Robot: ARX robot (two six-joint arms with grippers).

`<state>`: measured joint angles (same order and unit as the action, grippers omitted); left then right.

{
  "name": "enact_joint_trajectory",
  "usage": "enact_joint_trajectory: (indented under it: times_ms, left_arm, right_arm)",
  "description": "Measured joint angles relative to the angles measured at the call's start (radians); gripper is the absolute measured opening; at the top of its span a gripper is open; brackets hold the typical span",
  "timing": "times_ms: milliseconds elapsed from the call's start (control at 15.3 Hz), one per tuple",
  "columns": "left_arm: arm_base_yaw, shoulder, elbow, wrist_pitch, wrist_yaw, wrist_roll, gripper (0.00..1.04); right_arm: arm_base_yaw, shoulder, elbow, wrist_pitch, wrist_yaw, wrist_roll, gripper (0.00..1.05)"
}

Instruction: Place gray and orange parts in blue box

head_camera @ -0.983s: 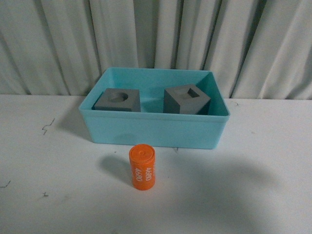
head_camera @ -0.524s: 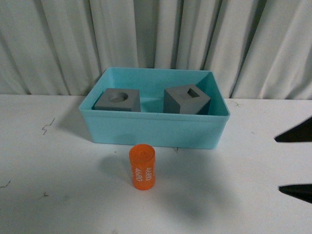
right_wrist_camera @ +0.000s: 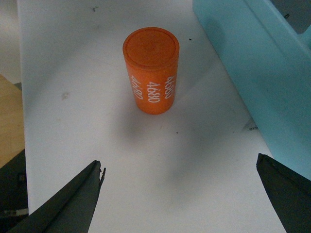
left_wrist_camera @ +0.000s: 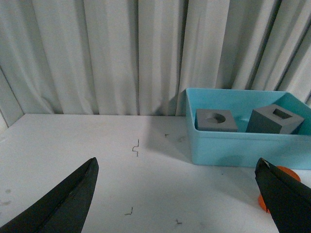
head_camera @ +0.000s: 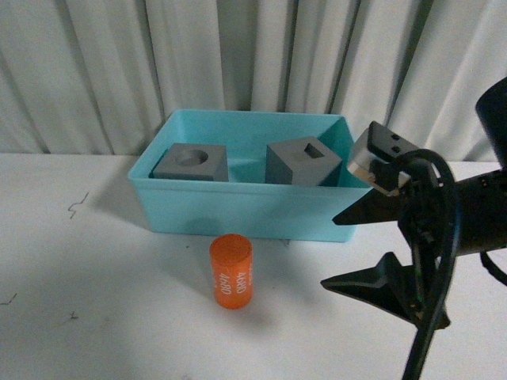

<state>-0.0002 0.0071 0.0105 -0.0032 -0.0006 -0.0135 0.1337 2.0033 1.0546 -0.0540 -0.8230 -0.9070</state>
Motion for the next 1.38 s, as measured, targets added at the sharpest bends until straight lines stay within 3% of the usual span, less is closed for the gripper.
enact_joint_trajectory:
  times_ms: [917,983,1180,1311,1376]
  left_arm:
    - [0.000,0.000,0.000,0.000,0.000,0.000,0.98]
    - [0.000,0.000,0.000,0.000,0.000,0.000,0.98]
    - [0.000,0.000,0.000,0.000,0.000,0.000,0.98]
    - [0.000,0.000,0.000,0.000,0.000,0.000,0.98]
    - [0.000,0.000,0.000,0.000,0.000,0.000,0.98]
  right_arm:
    - [0.209,0.230,0.196,0.129,0.099,0.210,0.98]
    - [0.229,0.241,0.204,0.158,0.117,0.247,0.93]
    - [0.234,0.241,0.205,0.167,0.117,0.264,0.60]
    - [0.234,0.241,0.203,0.189,0.124,0.276,0.48]
    - [0.233,0.234,0.188,0.220,0.127,0.296,0.46]
